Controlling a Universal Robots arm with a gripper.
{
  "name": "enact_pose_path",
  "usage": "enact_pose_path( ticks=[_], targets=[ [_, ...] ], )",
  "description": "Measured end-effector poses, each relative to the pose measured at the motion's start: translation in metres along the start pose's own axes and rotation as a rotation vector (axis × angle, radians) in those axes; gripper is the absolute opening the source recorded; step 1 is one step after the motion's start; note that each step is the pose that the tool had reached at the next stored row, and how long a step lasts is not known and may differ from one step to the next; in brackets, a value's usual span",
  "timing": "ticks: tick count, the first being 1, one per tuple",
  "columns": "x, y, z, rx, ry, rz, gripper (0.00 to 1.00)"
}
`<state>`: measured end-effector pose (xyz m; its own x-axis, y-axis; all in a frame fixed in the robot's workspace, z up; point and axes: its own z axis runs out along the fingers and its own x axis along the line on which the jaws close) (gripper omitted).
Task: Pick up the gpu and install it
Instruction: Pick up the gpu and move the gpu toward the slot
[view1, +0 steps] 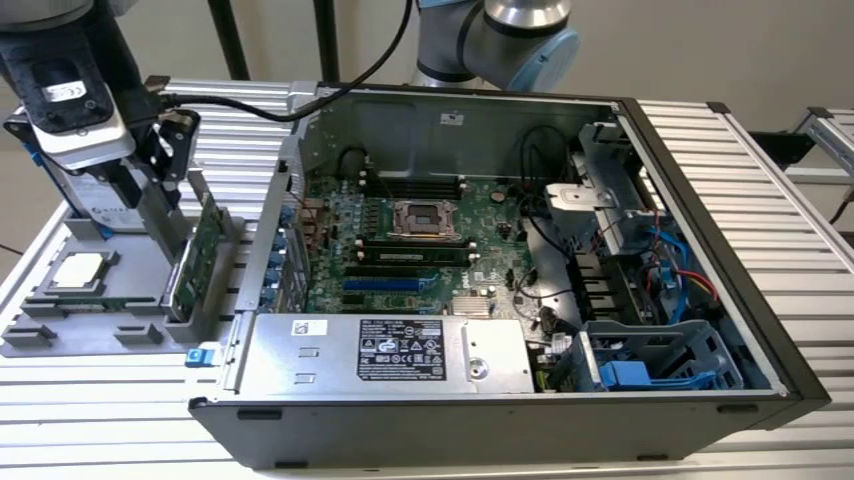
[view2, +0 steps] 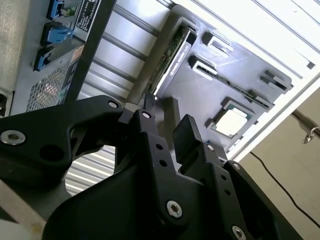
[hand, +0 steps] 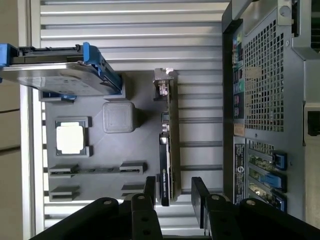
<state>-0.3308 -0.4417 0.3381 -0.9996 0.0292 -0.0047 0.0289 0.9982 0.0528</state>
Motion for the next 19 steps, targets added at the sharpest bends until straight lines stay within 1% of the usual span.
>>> enact_pose_path(
  ticks=[19],
  targets=[
    [0.0000, -0.0005, 0.0082, 0.0000, 0.0000, 0.000, 1.00]
  ],
)
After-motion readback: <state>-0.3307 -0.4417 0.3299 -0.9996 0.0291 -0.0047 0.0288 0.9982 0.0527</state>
